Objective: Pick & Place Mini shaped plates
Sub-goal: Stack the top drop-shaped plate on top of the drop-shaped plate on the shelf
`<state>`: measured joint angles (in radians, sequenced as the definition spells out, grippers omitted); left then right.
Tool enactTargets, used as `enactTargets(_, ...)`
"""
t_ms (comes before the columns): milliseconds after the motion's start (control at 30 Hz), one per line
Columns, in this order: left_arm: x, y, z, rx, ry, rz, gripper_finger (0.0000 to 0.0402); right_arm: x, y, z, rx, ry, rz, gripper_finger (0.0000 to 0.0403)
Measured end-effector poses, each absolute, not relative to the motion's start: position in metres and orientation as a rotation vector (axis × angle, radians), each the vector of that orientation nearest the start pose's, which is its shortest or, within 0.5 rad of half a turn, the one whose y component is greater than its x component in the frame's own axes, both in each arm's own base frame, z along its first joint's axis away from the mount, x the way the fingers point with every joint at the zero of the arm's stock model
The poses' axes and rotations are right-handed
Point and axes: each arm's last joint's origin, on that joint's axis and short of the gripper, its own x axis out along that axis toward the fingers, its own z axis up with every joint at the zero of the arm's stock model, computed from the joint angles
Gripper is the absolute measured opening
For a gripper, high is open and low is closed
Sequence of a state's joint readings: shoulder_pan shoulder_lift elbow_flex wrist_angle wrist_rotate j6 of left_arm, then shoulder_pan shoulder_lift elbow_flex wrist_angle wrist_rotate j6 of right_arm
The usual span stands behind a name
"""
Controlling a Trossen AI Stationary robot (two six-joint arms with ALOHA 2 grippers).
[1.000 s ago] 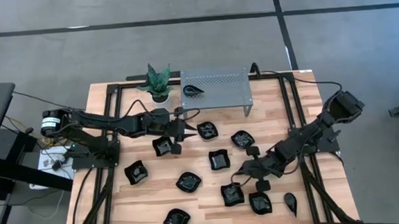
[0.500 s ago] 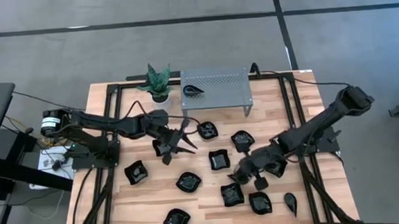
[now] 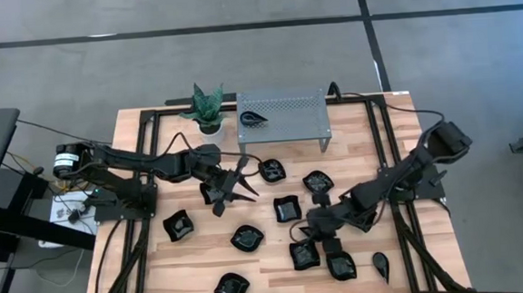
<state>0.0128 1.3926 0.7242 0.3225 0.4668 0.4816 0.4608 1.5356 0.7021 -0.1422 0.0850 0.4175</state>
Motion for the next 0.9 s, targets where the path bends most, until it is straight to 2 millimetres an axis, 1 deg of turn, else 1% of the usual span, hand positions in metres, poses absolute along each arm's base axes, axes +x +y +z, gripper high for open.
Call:
enactTargets(100,0.291,-0.009,0.227,0.384,0.225,-0.518,0.0081,0.247,0.115,0.143,0.106,1.014,0.104,0.0139)
enactTargets(300,0.291,-0.009,0.227,0.369,0.229,-0.516,0.0081,0.240,0.108,0.146,0.093,1.076,0.075,0.0170)
enactTargets(400,0.291,-0.009,0.227,0.368,0.229,-0.516,0.0081,0.240,0.108,0.142,0.109,1.110,0.099,0.0175)
enactTargets(533,0.291,-0.009,0.227,0.368,0.229,-0.516,0.0081,0.242,0.110,0.128,0.116,1.156,0.118,0.0171)
enactTargets(633,0.291,-0.009,0.227,0.369,0.228,-0.516,0.0081,0.243,0.111,0.120,0.103,1.182,0.109,0.0159)
enactTargets(733,0.291,-0.009,0.227,0.368,0.228,-0.516,0.0081,0.244,0.109,0.118,0.101,1.190,0.106,0.0132)
enactTargets(800,0.291,-0.009,0.227,0.368,0.228,-0.516,0.0081,0.245,0.107,0.118,0.100,1.189,0.101,0.0102)
enactTargets(900,0.291,-0.009,0.227,0.368,0.229,-0.516,0.0081,0.246,0.105,0.117,0.090,1.192,0.116,0.0044)
